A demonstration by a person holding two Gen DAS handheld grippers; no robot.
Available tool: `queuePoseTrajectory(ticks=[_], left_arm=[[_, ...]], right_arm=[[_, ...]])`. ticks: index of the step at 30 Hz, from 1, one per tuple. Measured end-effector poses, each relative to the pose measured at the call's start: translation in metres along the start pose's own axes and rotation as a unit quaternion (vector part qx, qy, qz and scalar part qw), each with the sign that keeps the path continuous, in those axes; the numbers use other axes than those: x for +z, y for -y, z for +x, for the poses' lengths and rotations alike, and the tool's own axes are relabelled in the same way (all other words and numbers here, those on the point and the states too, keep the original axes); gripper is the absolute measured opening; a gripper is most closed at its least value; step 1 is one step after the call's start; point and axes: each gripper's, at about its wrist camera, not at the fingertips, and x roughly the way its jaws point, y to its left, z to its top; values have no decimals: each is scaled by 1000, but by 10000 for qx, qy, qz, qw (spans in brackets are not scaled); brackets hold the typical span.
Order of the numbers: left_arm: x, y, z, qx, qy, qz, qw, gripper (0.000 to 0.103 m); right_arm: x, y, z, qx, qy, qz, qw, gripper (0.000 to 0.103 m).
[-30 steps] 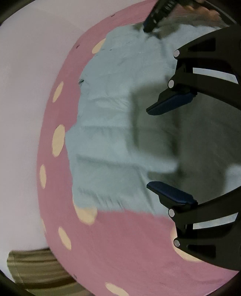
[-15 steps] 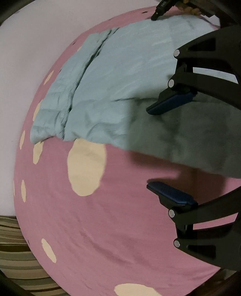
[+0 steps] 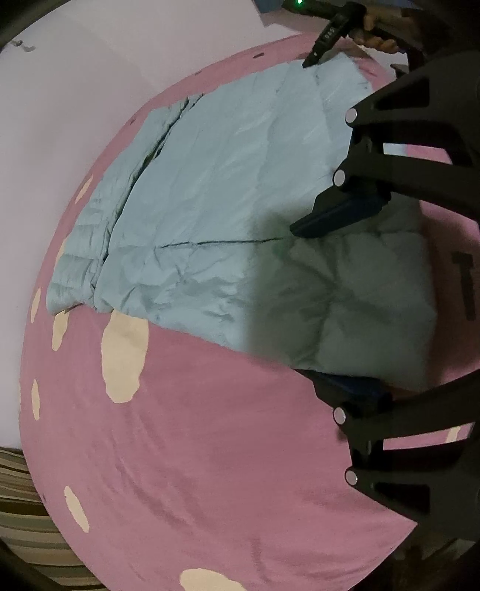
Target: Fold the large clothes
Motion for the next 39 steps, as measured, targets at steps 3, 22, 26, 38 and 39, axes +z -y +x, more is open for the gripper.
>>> queuePoseTrajectory(ticks=[3,22,26,38,39], left_arm=[[-6,2,-2,-60,-28,39,10000,57],[-6,13,-36,-231,468,7,9986,4],[23,23,-56,-291,861,89,9958,4],[140,29,-8,-175,1036,-60,9944,4],[148,27,4,-143,961,-112,9952,4]], right_arm=[[-7,-1,-4,89,-32,-26,10000,44],[-12,-1,-33,1081,28,226,9939,5],[12,-1,-45,1413,219,349,9891,5],[129,-10,-1,1564,531,689,9839,5],[138,-9,12,1547,456,777,9838,5]])
